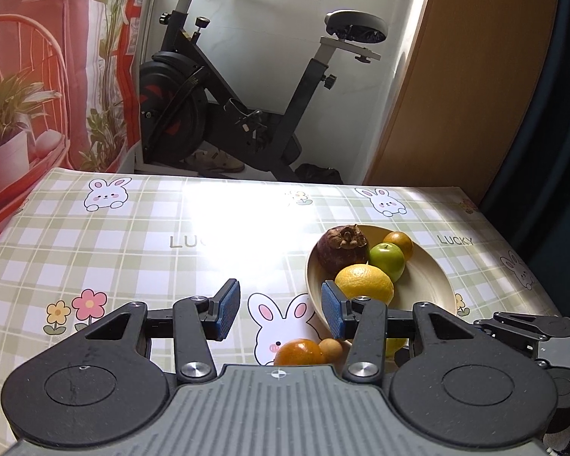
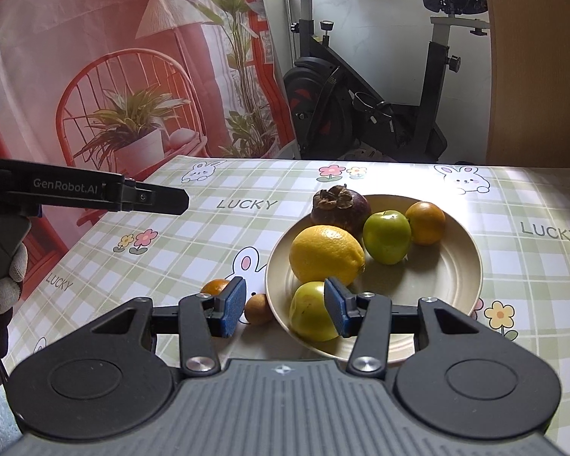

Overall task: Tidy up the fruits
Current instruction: 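Move the left tool down toward the tangerine beside the plate, then close the left gripper on the dark orange fruit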

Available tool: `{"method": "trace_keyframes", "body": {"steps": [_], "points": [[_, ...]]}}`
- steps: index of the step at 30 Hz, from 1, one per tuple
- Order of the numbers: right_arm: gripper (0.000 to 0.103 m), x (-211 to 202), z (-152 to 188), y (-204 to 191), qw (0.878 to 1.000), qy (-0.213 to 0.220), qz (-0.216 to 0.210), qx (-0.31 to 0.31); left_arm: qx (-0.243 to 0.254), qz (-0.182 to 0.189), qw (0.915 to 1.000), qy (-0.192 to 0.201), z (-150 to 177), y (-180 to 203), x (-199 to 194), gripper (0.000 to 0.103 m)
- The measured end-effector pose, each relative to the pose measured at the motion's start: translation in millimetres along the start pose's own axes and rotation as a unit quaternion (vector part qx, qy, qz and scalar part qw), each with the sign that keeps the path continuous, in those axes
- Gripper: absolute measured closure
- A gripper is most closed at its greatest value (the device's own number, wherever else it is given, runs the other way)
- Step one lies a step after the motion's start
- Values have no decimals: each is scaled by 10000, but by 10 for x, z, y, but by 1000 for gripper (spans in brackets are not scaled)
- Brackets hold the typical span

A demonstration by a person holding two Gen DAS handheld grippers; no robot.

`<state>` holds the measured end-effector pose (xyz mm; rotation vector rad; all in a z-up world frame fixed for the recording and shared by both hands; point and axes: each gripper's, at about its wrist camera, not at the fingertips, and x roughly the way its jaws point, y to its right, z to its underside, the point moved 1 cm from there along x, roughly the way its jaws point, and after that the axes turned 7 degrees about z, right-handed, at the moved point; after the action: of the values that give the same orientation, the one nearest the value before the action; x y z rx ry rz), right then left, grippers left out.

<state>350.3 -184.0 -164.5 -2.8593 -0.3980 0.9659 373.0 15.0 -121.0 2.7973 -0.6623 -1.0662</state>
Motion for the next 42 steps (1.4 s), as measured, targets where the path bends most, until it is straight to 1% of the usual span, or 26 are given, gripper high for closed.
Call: {"method": "trace_keyframes", "body": {"steps": [6, 17, 20, 23, 31, 37, 40, 42], "points": [[54, 11, 88, -38, 9998, -181, -2, -45, -73, 8, 10000, -26, 86, -46, -22, 53], [54, 29, 83, -150, 9995, -235, -84, -177, -184, -18, 9998, -21, 95, -117, -9, 53], [54, 51, 86, -185, 9993, -261, -122, -227, -252, 7, 9996, -106, 130, -130, 46, 53], [54, 84, 93, -221, 9990, -296, -150, -291, -309, 69, 9990, -308, 175, -121, 148, 53], [54, 205, 160, -267, 9982, -460, -151, -364, -471, 378, 9957, -703, 294, -92, 433, 53], [54, 261, 180, -282, 9977, -521, -156, -411, -596, 509, 9932, -859, 335, -102, 621, 53], [54, 284, 191, -288, 9974, -552, -178, -427, -670, 497, 9922, -923, 372, -143, 677, 54], [54, 289, 193, -293, 9972, -571, -193, -438, -726, 581, 9914, -924, 401, -171, 673, 54]]}}
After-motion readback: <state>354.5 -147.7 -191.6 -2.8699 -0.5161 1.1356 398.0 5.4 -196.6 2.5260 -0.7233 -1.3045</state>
